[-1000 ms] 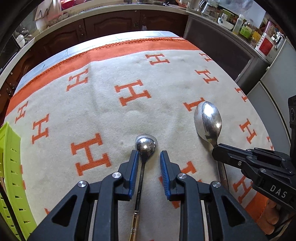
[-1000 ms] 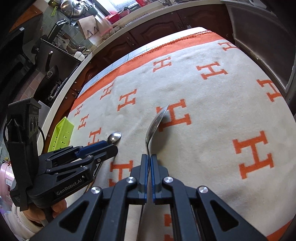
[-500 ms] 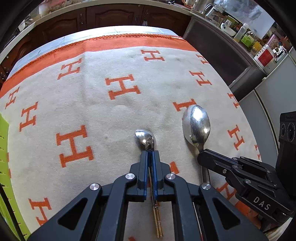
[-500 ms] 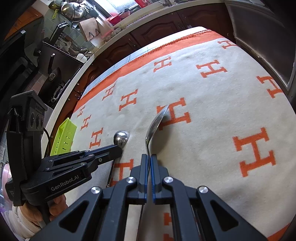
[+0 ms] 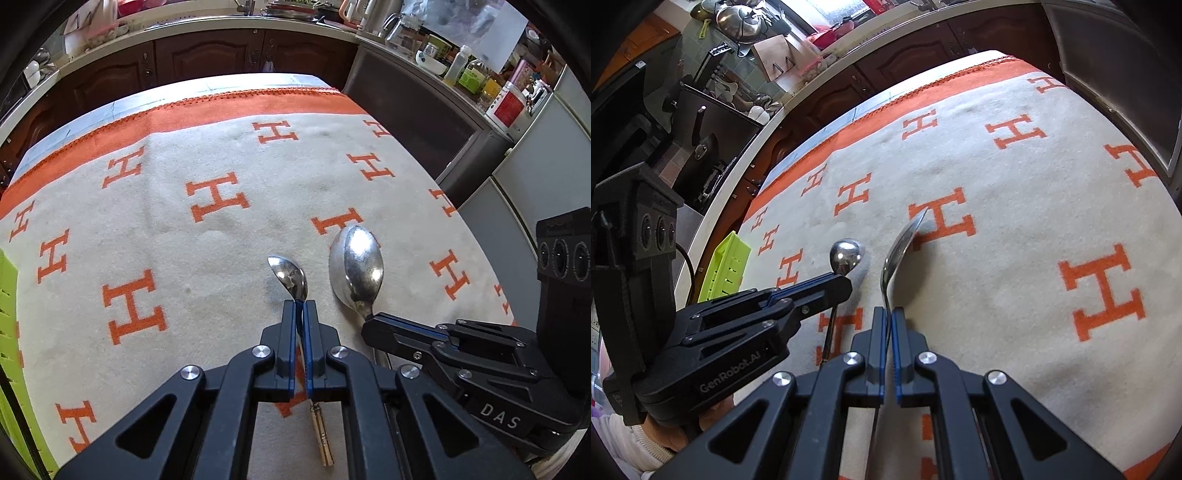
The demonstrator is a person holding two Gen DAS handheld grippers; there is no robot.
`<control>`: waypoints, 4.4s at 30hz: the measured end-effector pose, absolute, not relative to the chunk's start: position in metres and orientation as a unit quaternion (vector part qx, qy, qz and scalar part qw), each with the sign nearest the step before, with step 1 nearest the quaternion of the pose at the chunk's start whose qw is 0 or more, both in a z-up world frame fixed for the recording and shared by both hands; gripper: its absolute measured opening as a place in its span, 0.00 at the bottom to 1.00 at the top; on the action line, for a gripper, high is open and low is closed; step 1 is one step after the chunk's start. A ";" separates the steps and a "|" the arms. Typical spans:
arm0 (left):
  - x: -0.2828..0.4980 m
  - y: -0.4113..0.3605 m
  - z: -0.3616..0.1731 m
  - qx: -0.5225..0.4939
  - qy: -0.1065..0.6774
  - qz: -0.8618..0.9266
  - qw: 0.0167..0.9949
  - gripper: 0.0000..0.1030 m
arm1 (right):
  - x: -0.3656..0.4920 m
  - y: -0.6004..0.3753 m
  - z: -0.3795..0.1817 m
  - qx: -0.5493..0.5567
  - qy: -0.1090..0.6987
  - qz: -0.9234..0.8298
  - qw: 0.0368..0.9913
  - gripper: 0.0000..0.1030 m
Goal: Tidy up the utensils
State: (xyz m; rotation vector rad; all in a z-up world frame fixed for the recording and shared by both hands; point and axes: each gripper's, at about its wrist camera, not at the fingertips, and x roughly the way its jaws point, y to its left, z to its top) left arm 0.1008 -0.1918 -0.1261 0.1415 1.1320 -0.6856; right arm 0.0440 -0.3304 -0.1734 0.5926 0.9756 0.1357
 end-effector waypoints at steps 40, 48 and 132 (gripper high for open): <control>0.050 0.010 -0.012 -0.052 0.434 -0.253 0.863 0.00 | 0.050 -0.194 -0.091 0.155 0.442 0.228 0.854 0.02; 0.053 0.097 0.001 -0.061 0.423 -0.169 0.888 0.00 | 0.082 -0.122 -0.063 0.171 0.435 0.319 0.824 0.02; 0.067 0.005 -0.010 -0.031 0.470 -0.159 0.867 0.99 | 0.045 -0.199 -0.035 0.110 0.465 0.065 0.876 0.49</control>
